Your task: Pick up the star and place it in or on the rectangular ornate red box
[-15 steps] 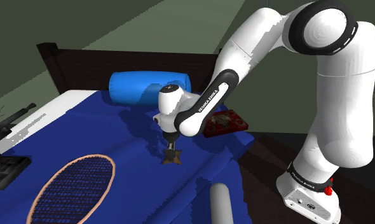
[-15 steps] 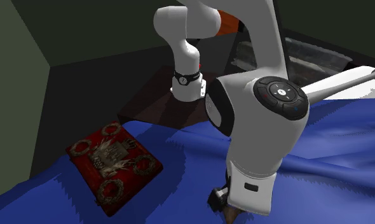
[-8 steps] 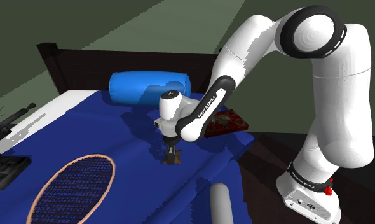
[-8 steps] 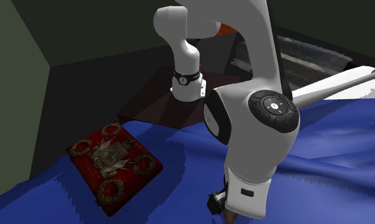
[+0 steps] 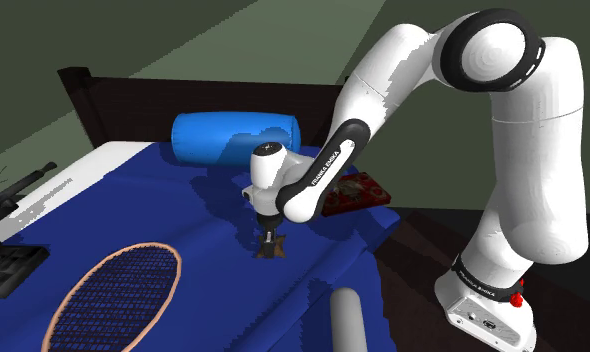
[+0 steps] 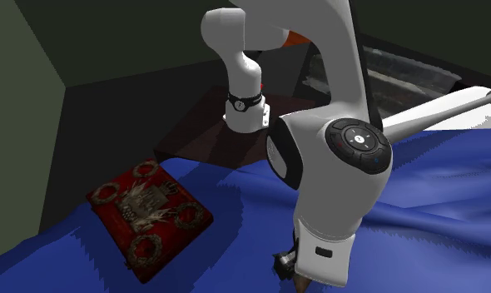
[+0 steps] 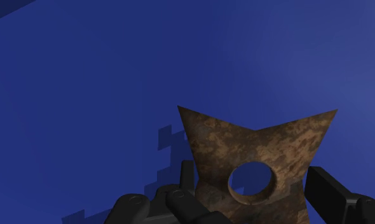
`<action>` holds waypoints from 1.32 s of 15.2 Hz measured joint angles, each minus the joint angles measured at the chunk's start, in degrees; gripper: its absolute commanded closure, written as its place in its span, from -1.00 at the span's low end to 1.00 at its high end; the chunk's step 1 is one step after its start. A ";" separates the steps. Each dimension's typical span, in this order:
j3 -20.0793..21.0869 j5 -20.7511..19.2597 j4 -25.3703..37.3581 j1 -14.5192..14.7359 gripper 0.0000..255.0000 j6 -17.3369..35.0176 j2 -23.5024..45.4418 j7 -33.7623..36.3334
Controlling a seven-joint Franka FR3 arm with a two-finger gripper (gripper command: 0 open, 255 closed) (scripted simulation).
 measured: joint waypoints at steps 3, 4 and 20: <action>-0.01 0.00 -0.04 0.00 1.00 0.01 0.00 0.01; -0.01 0.00 -0.04 0.00 1.00 0.01 0.00 0.01; 2.73 4.40 -0.28 -1.98 1.00 -8.12 -8.72 -3.01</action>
